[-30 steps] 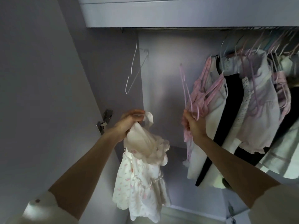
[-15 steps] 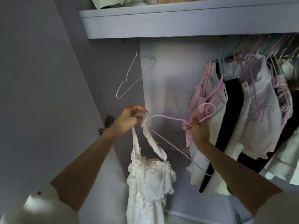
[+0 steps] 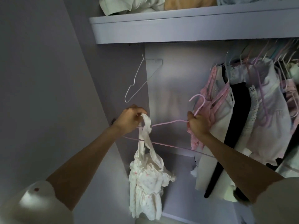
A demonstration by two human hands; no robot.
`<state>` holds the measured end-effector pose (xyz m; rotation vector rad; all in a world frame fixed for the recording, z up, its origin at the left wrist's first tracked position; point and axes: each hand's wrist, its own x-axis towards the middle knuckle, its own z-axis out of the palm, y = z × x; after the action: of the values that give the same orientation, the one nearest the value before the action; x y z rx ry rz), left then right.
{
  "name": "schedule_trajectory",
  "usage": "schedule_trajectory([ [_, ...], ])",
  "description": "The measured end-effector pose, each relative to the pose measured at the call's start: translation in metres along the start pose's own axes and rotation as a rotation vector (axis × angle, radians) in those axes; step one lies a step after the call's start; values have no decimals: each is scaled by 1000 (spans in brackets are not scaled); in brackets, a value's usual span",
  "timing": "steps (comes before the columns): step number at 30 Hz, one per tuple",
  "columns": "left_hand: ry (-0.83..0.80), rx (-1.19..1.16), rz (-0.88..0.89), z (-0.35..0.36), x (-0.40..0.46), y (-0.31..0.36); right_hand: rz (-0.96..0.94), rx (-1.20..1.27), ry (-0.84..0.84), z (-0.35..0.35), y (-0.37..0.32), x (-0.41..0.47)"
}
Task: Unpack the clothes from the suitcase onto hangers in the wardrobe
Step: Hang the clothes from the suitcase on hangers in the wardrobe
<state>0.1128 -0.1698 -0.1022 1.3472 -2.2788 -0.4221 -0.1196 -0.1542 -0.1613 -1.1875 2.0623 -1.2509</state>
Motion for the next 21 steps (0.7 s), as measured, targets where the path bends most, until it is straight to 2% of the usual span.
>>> schedule_trajectory([
  [4,-127,152,-97,-4,-1,-3,17,-34,-20,13,-14,-2],
  [7,-266,18,-167,-7,-3,-7,36,-52,-3,17,-16,-4],
  [9,-291,-191,-223,-8,-6,-7,31,-59,1,19,-16,-5],
  [11,-218,-333,-252,-6,-6,-8,37,-32,10,17,-15,-5],
  [14,29,-99,-209,4,-6,-16,36,41,40,13,-14,-4],
  [15,118,-93,-211,10,-7,-18,38,68,48,13,-13,-4],
  [16,191,-170,-250,16,-9,-15,46,103,53,12,-12,-5],
  [19,356,-623,-383,31,-13,-8,92,250,80,8,-8,-7],
  [21,360,-869,-412,42,-16,-7,106,359,107,5,-11,-5],
])
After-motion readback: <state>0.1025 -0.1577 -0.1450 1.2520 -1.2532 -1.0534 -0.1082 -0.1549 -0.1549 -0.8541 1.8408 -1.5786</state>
